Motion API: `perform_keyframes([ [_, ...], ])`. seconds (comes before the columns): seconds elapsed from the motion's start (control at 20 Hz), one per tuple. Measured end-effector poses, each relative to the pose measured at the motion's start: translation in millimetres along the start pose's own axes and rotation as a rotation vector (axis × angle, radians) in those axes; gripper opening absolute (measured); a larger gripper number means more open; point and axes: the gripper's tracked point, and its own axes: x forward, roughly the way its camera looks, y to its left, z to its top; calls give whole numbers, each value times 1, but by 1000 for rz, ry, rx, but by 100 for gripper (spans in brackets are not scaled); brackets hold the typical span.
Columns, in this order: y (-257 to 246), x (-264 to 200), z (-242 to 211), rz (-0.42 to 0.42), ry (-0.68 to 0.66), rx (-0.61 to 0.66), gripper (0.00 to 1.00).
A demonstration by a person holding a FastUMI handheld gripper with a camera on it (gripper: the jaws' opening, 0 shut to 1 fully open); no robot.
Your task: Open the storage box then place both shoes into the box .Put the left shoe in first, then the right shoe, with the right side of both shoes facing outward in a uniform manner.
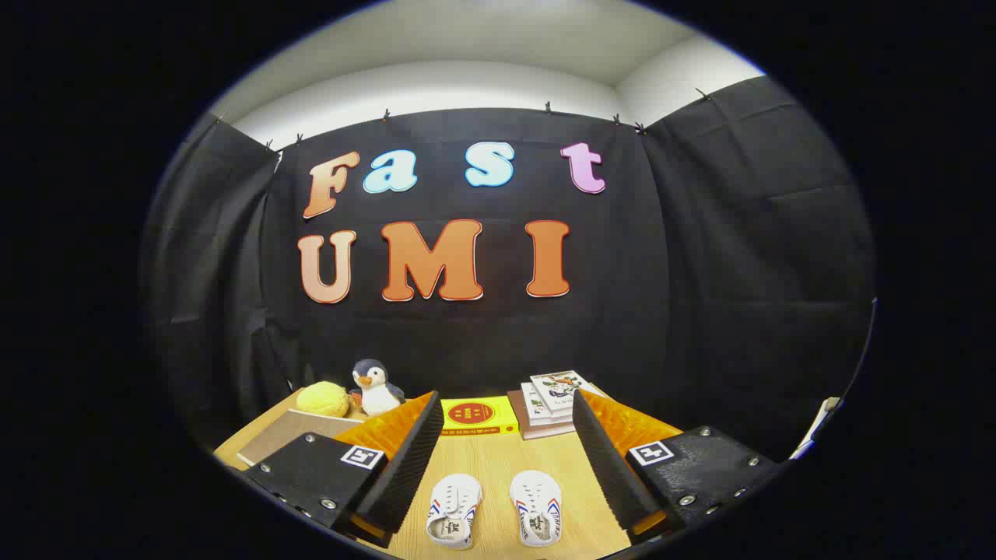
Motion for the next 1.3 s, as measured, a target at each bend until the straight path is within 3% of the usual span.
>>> perform_keyframes([
  [0.3, -20, 7, 18, 27, -32, -59, 99],
  [0.65, -38, 18, 4, 90, 11, -72, 99],
  [0.95, -24, 28, -5, 187, 23, -61, 99],
  [1.3, 12, 45, -57, 327, 157, 21, 99],
])
